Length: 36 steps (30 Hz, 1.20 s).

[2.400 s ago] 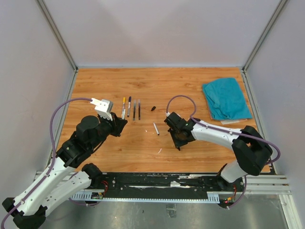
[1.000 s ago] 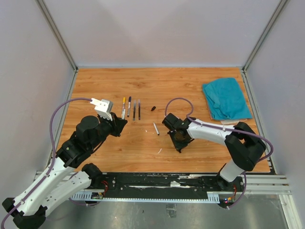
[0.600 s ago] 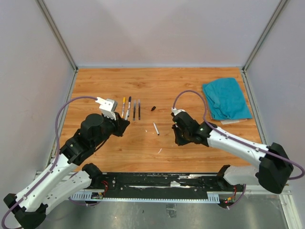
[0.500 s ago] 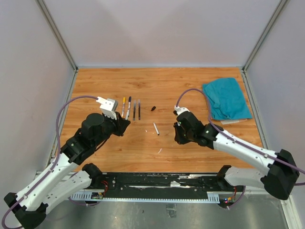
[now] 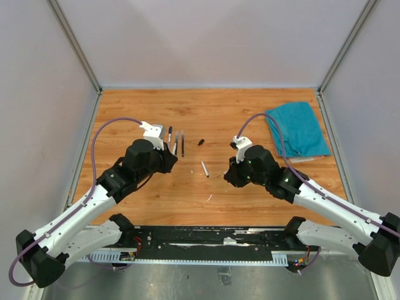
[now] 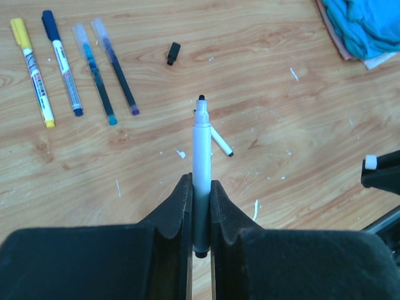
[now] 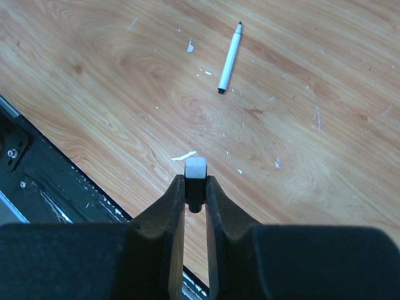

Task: Insert the pens into the pen caps
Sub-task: Pick up the pen cap from the center of the board.

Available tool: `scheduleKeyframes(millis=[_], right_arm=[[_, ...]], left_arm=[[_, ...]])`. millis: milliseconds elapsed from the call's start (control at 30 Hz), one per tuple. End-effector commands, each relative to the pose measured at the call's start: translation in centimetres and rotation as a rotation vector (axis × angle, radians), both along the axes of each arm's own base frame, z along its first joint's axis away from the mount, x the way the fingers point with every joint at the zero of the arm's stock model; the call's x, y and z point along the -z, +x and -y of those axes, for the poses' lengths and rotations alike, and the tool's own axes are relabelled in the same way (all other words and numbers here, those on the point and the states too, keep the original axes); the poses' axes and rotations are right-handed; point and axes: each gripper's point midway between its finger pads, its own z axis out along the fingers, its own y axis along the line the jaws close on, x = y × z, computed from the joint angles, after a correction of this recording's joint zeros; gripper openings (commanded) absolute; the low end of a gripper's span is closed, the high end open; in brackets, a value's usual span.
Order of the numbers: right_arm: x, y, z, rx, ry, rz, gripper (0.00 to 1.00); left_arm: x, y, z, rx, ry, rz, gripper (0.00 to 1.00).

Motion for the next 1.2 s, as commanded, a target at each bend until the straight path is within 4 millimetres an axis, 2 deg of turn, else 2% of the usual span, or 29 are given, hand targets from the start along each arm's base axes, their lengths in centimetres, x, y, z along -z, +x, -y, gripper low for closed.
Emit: scheduleKeyframes(millis=[0, 100, 167, 267, 433, 567, 633, 833, 1000, 1167], right_arm=[[-1.5, 0.1, -0.7, -0.094, 0.014, 0.102, 0.03], [-2.2, -0.1, -0.4, -0.095, 0.038, 0.128, 0.04], [-2.7, 0.0, -0.3, -0.098, 0.045, 0.157, 0.01], [-3.3, 0.5, 0.2, -0.047, 0.068, 0.187, 0.01], [-4.1, 1.4, 1.5, 0.06, 0.116, 0.174, 0.01], [-3.7, 2.1, 2.9, 0.146, 0.113, 0.154, 0.0], [-3.6, 2.4, 3.0, 0.14, 0.111, 0.157, 0.01], [-4.4, 3.1, 3.2, 0.116, 0.146, 0.167, 0.01], [-5.9, 4.3, 4.2, 0.154, 0.261, 0.171, 0.01], [-7.8, 4.7, 3.8, 0.127, 0.357, 0.203, 0.01]], left_arm=[[-2.4, 1.5, 0.8, -0.029, -0.082, 0.075, 0.0], [-1.4, 1.7, 1.0, -0.021, -0.059, 0.065, 0.01], [-0.6, 1.7, 1.2, -0.002, -0.045, 0.053, 0.0], [-0.1, 1.6, 1.9, 0.017, -0.067, 0.032, 0.0], [1.6, 1.8, 1.5, -0.002, 0.009, -0.049, 0.0], [0.4, 1.3, 2.3, 0.061, -0.069, 0.03, 0.01], [-0.5, 1.4, 2.1, 0.043, -0.099, 0.061, 0.0], [-0.3, 0.9, 3.7, 0.092, -0.149, 0.033, 0.01], [-0.6, -0.3, 6.1, 0.119, -0.161, 0.058, 0.01], [-1.2, -1.8, 8.5, 0.168, -0.202, 0.087, 0.0]])
